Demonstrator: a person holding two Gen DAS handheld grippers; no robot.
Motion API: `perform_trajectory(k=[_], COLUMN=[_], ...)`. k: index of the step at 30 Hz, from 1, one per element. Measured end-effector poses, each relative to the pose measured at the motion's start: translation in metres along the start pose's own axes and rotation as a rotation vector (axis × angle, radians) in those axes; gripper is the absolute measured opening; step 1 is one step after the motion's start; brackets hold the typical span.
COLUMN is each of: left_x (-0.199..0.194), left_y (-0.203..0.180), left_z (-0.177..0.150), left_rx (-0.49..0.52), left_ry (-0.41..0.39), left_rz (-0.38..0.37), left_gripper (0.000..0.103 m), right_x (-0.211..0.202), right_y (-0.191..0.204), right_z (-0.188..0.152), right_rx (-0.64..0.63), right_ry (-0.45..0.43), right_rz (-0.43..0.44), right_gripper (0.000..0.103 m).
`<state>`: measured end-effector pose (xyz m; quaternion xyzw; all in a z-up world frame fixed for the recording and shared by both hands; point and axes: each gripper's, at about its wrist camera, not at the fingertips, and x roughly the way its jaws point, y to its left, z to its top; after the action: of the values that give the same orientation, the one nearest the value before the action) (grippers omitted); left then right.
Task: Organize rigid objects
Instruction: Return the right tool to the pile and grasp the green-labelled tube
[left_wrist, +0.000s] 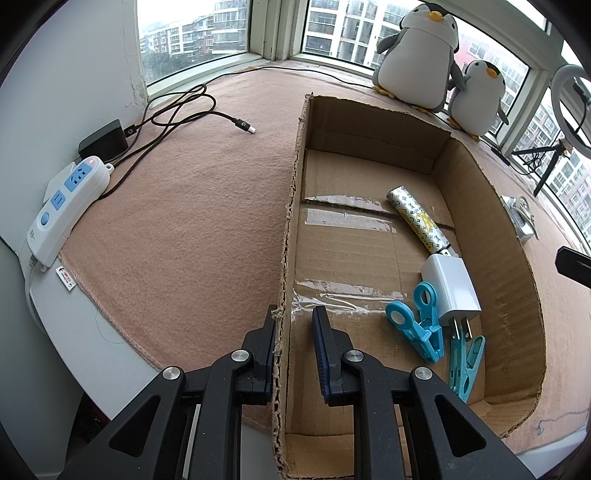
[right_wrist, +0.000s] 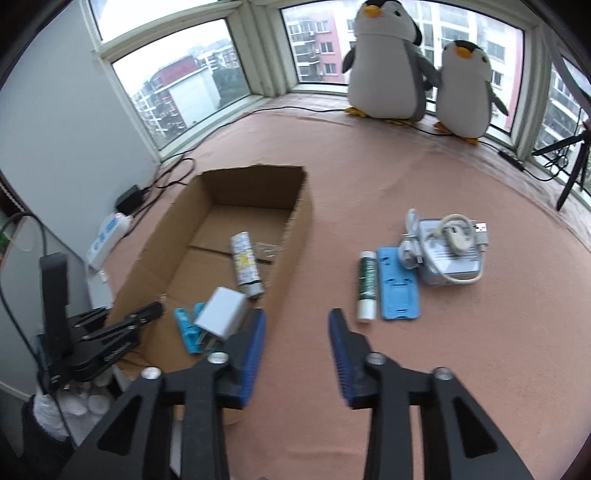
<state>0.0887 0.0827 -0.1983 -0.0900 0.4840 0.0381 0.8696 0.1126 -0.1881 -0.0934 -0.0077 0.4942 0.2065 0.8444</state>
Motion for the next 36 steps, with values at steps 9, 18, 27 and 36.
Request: perform_trajectory(k=[9, 18, 27, 36], left_x=[0.0, 0.0, 0.0, 0.0], left_y=[0.0, 0.0, -0.001, -0.001], left_z=[0.0, 0.0, 0.0, 0.0], left_rx=[0.0, -0.001, -0.001, -0.001], left_ry=[0.0, -0.001, 0.0, -0.001], left_rz=[-0.001, -0.002, -0.002, 0.0], left_gripper=[0.019, 0.019, 0.019, 0.019], right_x=[0.038, 0.072, 0.09, 0.096], right_y=[-0.027, -0.039, -0.04, -0.037], right_z=[0.017, 0.032, 0.036, 0.031], right_rx=[-0.003, -0.016, -0.017, -0.029], right_ry=[0.057, 0.119, 0.156, 0.17], right_rz=[-0.05, -0.09, -0.104, -0.118], right_gripper=[0.038, 0.029, 0.023, 0.016])
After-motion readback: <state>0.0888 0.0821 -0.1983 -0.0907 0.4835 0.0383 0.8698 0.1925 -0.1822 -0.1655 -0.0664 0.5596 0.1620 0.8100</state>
